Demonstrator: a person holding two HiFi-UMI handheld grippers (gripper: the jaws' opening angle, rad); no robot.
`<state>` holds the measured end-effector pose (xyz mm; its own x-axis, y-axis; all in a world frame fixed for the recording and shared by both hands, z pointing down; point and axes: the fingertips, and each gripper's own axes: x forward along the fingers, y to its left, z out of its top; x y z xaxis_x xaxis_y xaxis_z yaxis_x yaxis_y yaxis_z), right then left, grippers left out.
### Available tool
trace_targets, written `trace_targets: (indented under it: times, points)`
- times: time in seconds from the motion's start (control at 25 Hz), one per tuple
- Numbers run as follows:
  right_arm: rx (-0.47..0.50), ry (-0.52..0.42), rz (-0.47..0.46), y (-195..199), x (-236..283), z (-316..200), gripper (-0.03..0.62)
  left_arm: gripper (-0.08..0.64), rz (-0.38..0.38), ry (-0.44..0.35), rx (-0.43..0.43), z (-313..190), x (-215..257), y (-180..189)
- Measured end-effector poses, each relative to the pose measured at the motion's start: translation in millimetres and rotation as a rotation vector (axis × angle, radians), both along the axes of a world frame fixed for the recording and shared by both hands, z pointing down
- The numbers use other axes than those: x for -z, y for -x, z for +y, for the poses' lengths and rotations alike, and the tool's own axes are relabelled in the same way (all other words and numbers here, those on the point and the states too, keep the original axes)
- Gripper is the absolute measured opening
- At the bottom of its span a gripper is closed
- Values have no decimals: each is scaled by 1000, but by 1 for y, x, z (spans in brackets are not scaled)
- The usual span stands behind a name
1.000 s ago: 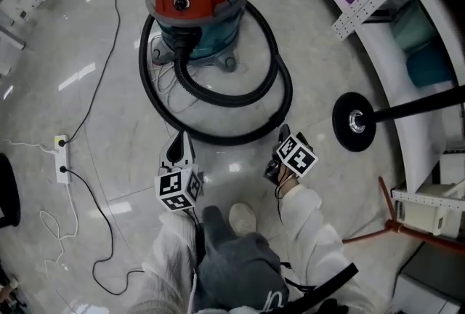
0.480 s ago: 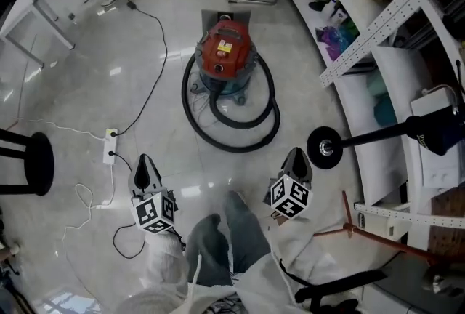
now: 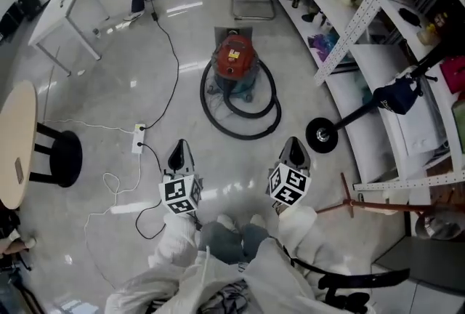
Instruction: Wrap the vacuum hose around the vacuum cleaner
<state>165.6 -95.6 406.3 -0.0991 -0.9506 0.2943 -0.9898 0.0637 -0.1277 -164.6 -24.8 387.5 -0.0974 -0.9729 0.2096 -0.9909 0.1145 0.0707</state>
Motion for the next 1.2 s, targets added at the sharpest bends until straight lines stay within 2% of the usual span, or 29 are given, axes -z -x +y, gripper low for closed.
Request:
trace_targets:
  times: [0.2, 0.36, 0.56, 0.68, 0.76, 1.0, 1.2]
  points:
    - [97, 0, 12, -17, 11, 70, 18, 3, 71, -19, -73, 62, 28, -92]
    - [175, 18, 28, -42, 10, 148, 18, 3, 120, -41, -81, 138, 31, -161]
    - [227, 34, 38, -75, 15, 235, 18, 3, 114, -10, -130, 225, 33, -228]
    - [204, 47, 11, -92, 27, 277, 18, 3, 122, 21, -153, 268, 48, -250]
    - [194, 42, -9, -94, 39, 297, 18, 3, 121, 15, -158, 286, 64, -255]
    - [229, -51, 4, -84, 75, 326, 18, 3, 109, 9, -170, 297, 79, -266]
    - [247, -106, 44, -87, 79, 339, 18, 3, 118, -21, -202, 301, 77, -288]
